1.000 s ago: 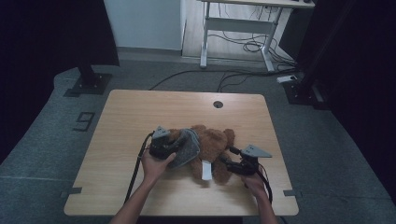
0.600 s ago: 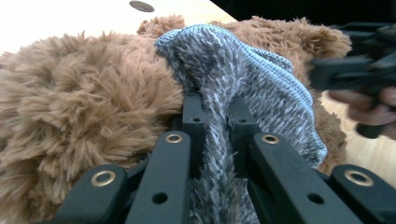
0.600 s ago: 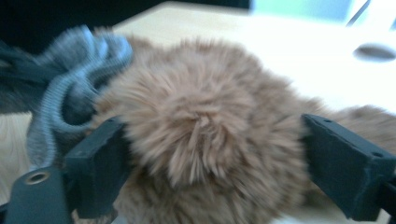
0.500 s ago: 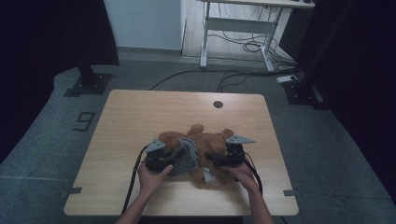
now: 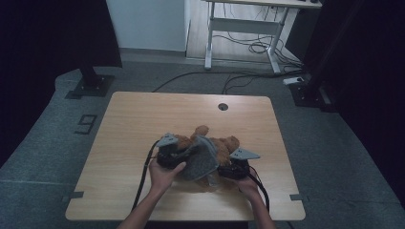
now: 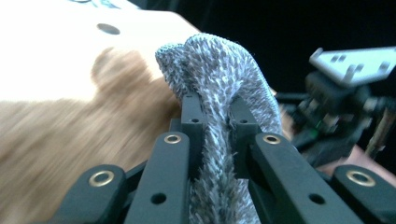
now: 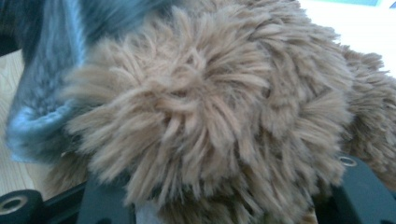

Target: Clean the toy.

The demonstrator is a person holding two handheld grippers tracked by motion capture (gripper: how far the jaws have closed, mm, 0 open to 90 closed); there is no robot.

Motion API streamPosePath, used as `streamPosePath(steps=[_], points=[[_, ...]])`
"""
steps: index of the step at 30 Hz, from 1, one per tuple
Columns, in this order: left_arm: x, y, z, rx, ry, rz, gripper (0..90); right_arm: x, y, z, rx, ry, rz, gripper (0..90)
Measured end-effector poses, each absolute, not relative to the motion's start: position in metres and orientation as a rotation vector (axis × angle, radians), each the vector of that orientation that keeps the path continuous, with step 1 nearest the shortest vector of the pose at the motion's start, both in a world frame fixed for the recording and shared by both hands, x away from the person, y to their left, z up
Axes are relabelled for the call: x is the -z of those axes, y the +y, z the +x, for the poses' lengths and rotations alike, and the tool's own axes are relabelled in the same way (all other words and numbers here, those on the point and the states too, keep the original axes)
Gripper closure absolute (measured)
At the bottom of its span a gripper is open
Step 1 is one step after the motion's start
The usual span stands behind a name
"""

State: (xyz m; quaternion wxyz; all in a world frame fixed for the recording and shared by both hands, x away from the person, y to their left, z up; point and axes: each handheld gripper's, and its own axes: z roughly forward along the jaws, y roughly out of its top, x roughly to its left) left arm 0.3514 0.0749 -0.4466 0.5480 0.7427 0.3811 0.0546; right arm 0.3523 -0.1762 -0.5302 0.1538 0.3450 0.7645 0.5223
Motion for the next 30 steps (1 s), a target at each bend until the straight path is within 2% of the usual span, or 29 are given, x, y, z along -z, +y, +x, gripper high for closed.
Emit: streamPosePath(steps=[4, 7, 11, 21, 26, 30], points=[[0.437, 0.034, 0.364, -0.116, 0.866, 1.803, 80.1, 0.532, -0.175, 0.347, -1.488, 2.174, 0.962, 43.2], [0.447, 0.009, 0.377, -0.117, 0.91, 1.88, 79.9, 0.533, -0.173, 0.344, -1.478, 2.158, 0.948, 43.1], [0.459, 0.009, 0.385, -0.099, 0.959, 1.878, 80.1, 0.536, -0.174, 0.342, -1.461, 2.146, 0.945, 43.9], [0.448, 0.053, 0.38, -0.28, 1.032, 1.919, 80.1, 0.539, -0.178, 0.342, -1.521, 2.147, 0.981, 46.2], [0.455, 0.103, 0.379, -0.341, 1.113, 1.893, 80.5, 0.54, -0.179, 0.342, -1.539, 2.14, 0.983, 46.2], [0.461, 0.145, 0.374, -0.314, 1.162, 1.802, 80.6, 0.541, -0.179, 0.342, -1.555, 2.147, 0.975, 46.4]])
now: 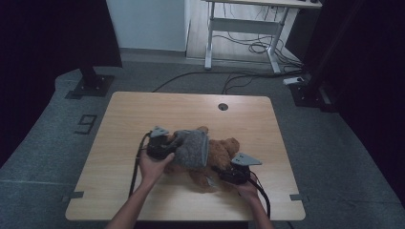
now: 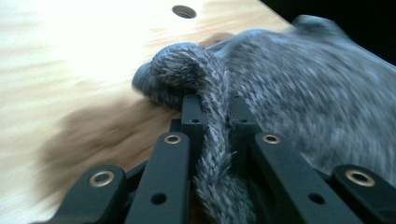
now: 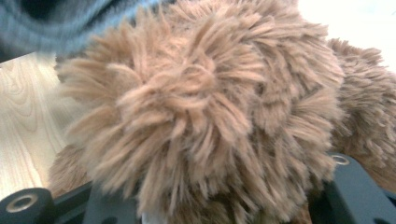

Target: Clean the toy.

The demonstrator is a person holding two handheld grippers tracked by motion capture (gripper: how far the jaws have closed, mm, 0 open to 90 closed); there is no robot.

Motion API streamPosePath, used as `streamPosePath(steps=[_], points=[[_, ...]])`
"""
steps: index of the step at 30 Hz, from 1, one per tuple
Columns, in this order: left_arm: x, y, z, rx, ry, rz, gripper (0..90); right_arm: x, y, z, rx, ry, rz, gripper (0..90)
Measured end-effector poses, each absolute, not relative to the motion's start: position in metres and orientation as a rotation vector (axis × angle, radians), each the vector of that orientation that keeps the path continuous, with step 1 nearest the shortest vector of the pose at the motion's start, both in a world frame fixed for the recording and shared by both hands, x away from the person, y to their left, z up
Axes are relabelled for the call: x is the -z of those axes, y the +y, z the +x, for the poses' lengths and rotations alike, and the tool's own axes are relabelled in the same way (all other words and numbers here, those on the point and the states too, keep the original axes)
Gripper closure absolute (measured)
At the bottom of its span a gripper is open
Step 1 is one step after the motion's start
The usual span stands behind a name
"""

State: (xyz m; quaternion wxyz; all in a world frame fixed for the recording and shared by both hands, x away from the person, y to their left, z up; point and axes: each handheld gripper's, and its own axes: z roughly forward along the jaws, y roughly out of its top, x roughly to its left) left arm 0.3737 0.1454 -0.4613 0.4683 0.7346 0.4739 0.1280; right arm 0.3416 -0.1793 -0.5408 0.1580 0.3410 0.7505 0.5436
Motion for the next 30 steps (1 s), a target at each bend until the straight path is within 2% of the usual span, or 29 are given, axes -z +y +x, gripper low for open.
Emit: streamPosePath(steps=[3, 6, 11, 14, 19, 24, 30], points=[[0.464, 0.17, 0.37, -0.374, 1.209, 1.798, 80.7, 0.541, -0.18, 0.342, -1.558, 2.145, 0.979, 46.4], [0.478, 0.187, 0.37, -0.375, 1.259, 1.829, 80.8, 0.541, -0.18, 0.342, -1.56, 2.146, 0.983, 46.4], [0.514, 0.186, 0.37, -0.36, 1.299, 1.986, 81.0, 0.542, -0.18, 0.342, -1.567, 2.145, 0.98, 46.4], [0.522, 0.185, 0.37, -0.334, 1.313, 1.96, 81.1, 0.542, -0.18, 0.342, -1.568, 2.145, 0.979, 46.4], [0.488, 0.19, 0.37, -0.34, 1.283, 1.862, 81.0, 0.543, -0.182, 0.343, -1.58, 2.143, 0.985, 46.4], [0.449, 0.167, 0.363, -0.419, 1.155, 1.855, 81.0, 0.544, -0.183, 0.343, -1.589, 2.141, 0.99, 46.5], [0.427, 0.115, 0.365, -0.28, 1.004, 1.842, 81.2, 0.544, -0.182, 0.342, -1.581, 2.145, 0.968, 46.5]])
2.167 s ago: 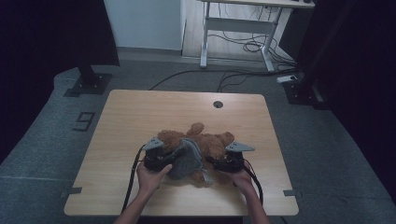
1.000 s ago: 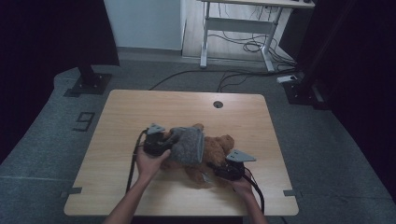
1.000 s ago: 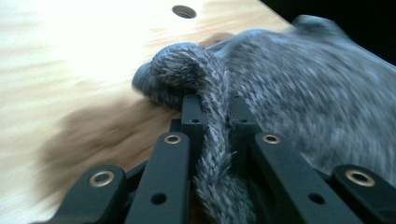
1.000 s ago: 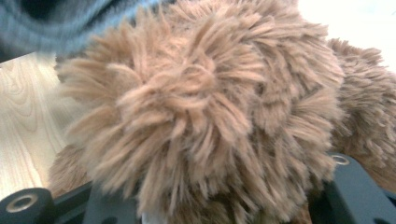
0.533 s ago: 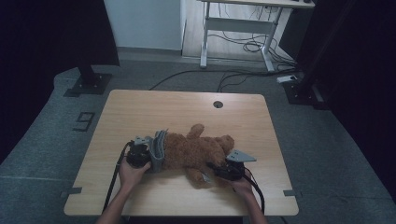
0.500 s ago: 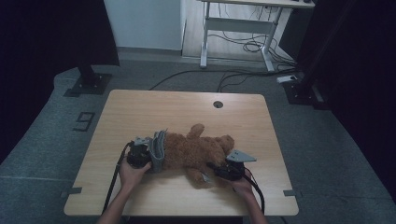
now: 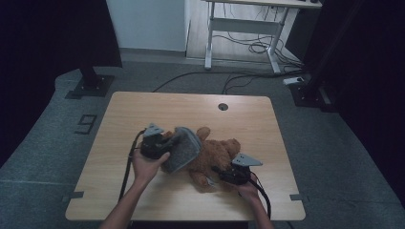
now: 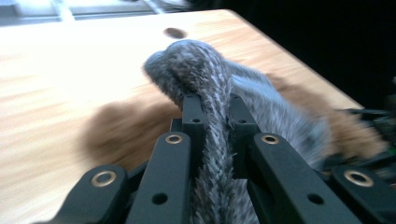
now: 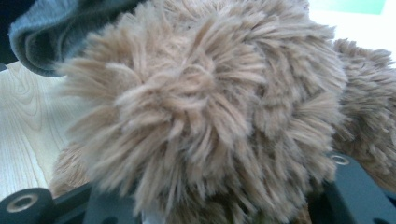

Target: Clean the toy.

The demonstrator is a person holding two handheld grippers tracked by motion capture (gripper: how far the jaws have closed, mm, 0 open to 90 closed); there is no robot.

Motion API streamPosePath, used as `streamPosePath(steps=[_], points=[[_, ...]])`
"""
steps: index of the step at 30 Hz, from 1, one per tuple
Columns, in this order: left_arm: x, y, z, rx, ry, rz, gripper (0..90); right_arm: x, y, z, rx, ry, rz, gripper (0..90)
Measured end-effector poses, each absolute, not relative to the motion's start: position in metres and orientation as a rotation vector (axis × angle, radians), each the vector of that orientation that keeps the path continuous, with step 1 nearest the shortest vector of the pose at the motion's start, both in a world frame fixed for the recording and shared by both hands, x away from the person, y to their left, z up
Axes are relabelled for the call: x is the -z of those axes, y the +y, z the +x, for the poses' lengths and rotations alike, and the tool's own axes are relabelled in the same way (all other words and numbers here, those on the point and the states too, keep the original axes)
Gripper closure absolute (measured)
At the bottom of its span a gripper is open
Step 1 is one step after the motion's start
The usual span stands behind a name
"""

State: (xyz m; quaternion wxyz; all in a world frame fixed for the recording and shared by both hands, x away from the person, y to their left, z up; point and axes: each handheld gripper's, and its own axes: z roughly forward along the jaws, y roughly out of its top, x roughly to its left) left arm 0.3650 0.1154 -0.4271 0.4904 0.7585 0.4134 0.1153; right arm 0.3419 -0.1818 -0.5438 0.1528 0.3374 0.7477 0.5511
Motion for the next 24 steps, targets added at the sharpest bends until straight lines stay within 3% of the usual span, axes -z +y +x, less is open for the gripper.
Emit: streamPosePath(steps=[7, 12, 24], points=[[0.429, 0.02, 0.379, -0.225, 0.895, 1.951, 81.0, 0.544, -0.181, 0.34, -1.574, 2.136, 0.967, 46.4], [0.442, -0.014, 0.392, -0.184, 0.927, 1.971, 81.0, 0.544, -0.18, 0.34, -1.568, 2.131, 0.969, 46.4], [0.451, 0.011, 0.395, -0.381, 0.996, 2.018, 81.2, 0.545, -0.177, 0.339, -1.552, 2.139, 0.945, 46.2]])
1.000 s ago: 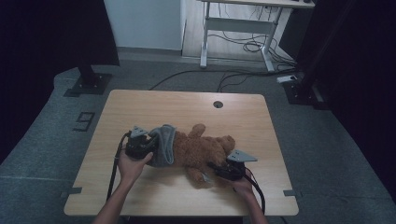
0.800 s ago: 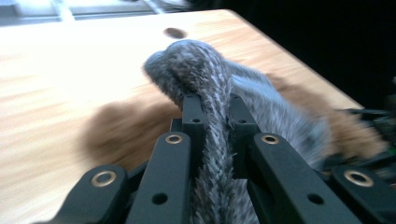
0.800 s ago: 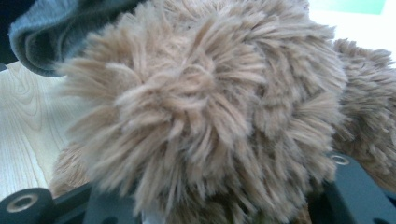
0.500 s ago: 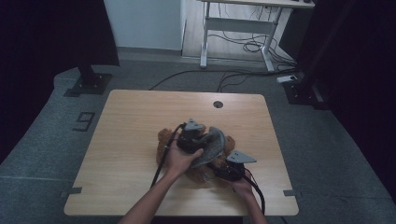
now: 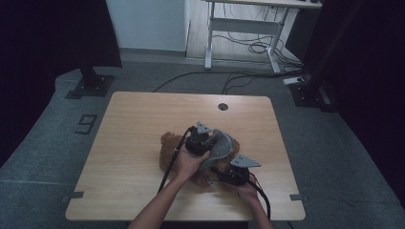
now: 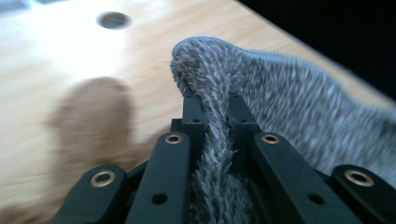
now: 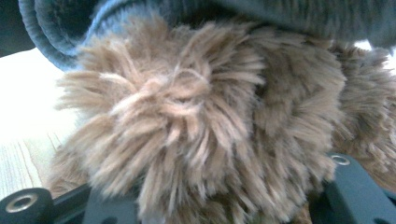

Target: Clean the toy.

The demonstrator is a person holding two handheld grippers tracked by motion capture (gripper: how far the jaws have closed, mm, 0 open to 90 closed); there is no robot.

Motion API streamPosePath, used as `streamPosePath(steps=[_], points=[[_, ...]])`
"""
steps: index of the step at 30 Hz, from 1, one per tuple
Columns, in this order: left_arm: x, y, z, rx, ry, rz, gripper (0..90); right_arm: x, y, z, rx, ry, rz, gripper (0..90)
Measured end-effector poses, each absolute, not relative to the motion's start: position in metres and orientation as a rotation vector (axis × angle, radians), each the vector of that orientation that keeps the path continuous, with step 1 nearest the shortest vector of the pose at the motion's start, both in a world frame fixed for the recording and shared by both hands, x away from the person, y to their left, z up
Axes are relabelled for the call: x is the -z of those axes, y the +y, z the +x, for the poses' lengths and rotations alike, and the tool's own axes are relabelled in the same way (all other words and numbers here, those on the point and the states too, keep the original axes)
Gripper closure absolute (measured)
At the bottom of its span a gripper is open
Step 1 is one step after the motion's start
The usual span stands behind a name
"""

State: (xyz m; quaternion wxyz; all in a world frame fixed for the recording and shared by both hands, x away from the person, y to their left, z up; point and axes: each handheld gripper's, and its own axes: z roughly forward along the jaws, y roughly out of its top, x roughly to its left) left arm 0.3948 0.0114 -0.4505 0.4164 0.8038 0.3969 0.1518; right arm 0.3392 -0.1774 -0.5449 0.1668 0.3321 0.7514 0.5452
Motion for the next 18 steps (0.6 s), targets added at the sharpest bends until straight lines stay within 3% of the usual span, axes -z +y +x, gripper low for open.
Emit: streamPosePath(steps=[7, 18], points=[[0.45, 0.024, 0.397, -0.468, 1.033, 2.055, 81.2, 0.545, -0.178, 0.34, -1.551, 2.14, 0.948, 46.2], [0.457, 0.109, 0.401, -0.433, 1.2, 1.942, 80.7, 0.545, -0.178, 0.34, -1.557, 2.135, 0.947, 46.0]])
